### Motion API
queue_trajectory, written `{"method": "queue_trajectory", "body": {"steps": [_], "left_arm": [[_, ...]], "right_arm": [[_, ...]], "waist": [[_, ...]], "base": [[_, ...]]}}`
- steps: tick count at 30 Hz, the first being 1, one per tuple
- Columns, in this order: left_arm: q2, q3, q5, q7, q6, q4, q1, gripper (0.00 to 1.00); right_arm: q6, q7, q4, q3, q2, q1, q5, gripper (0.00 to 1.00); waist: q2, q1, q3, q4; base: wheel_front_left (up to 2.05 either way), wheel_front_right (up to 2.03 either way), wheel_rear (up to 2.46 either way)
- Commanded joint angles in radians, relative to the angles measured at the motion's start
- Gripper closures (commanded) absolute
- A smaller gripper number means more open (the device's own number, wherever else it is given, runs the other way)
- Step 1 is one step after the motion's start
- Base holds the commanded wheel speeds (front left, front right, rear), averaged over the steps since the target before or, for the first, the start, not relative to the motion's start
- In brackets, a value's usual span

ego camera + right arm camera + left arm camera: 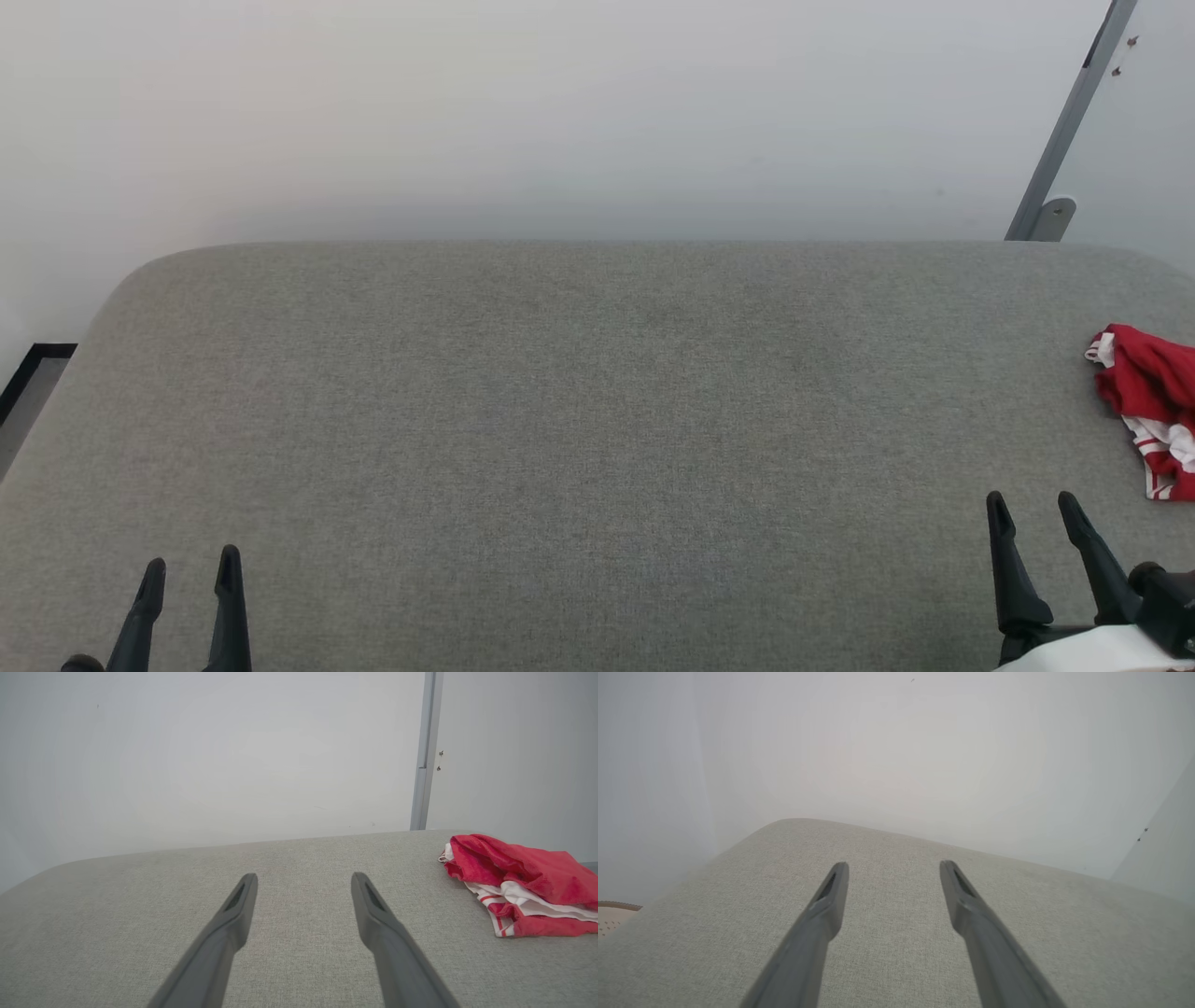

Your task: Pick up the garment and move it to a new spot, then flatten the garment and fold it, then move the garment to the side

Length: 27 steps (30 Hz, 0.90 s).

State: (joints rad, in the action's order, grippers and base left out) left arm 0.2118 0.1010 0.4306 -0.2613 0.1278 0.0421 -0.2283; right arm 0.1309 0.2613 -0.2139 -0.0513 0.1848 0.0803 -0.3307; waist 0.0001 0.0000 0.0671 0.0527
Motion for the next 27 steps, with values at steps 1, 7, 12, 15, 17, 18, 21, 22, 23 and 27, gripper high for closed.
{"method": "queue_trajectory", "body": {"steps": [1, 7, 12, 15, 17, 18, 21, 22, 23, 27], "left_arm": [[-0.003, -0.001, 0.004, -0.005, 0.003, 0.001, -0.001, 0.00], [-0.009, -0.012, -0.001, -0.005, 0.003, 0.004, 0.007, 0.00], [-0.010, -0.021, 0.002, -0.005, 0.003, 0.009, 0.011, 0.00], [-0.010, -0.026, 0.012, -0.005, 0.003, 0.008, 0.012, 0.00], [-0.007, -0.029, 0.014, -0.005, 0.003, 0.006, 0.012, 0.00], [-0.005, -0.031, 0.018, -0.005, 0.003, 0.006, 0.013, 0.00], [-0.007, -0.022, 0.020, -0.005, 0.003, -0.001, 0.020, 0.00], [-0.011, -0.024, 0.011, 0.000, 0.000, 0.004, 0.008, 1.00], [-0.015, -0.026, 0.010, 0.002, 0.000, 0.013, 0.006, 1.00], [-0.034, -0.033, 0.032, 0.009, 0.000, 0.041, 0.001, 1.00]], "right_arm": [[0.000, 0.004, 0.008, -0.003, -0.009, 0.011, -0.001, 0.00], [0.000, 0.004, 0.021, -0.009, -0.022, 0.019, -0.001, 0.00], [0.000, 0.004, 0.023, -0.011, -0.028, 0.028, 0.003, 0.00], [0.000, 0.004, 0.026, -0.011, -0.030, 0.030, 0.004, 0.00], [0.000, 0.004, 0.027, -0.013, -0.031, 0.028, 0.004, 0.00], [0.000, 0.004, 0.027, -0.013, -0.032, 0.029, 0.005, 0.00], [0.000, 0.004, 0.027, -0.013, -0.033, 0.029, 0.009, 0.00], [0.000, 0.000, 0.020, -0.013, -0.030, 0.022, 0.004, 1.00], [0.000, -0.001, 0.011, -0.012, -0.032, 0.024, 0.004, 1.00], [0.000, -0.010, -0.015, -0.013, -0.041, 0.032, -0.019, 1.00]], "waist": [[-0.0001, 0.0000, 0.000, 0.000], [-0.0001, 0.0000, 0.000, 0.001], [-0.0001, 0.0000, -0.001, -0.001], [-0.0001, 0.0000, -0.003, -0.003], [-0.0001, 0.0000, -0.005, -0.005], [-0.0001, 0.0000, -0.006, -0.006], [-0.0001, 0.0000, -0.008, -0.008], [-0.0001, 0.0000, -0.008, -0.008], [-0.0001, 0.0000, -0.008, -0.008], [-0.0001, 0.0000, -0.009, -0.008]], "base": [[0.00, 0.00, 0.00], [0.00, 0.00, 0.00], [0.00, 0.00, 0.00], [0.00, 0.00, 0.00], [0.00, 0.00, 0.00], [0.00, 0.00, 0.00], [0.00, 0.00, 0.00], [0.00, 0.00, 0.00], [0.00, 0.00, 0.00], [0.00, 0.00, 0.00]]}}
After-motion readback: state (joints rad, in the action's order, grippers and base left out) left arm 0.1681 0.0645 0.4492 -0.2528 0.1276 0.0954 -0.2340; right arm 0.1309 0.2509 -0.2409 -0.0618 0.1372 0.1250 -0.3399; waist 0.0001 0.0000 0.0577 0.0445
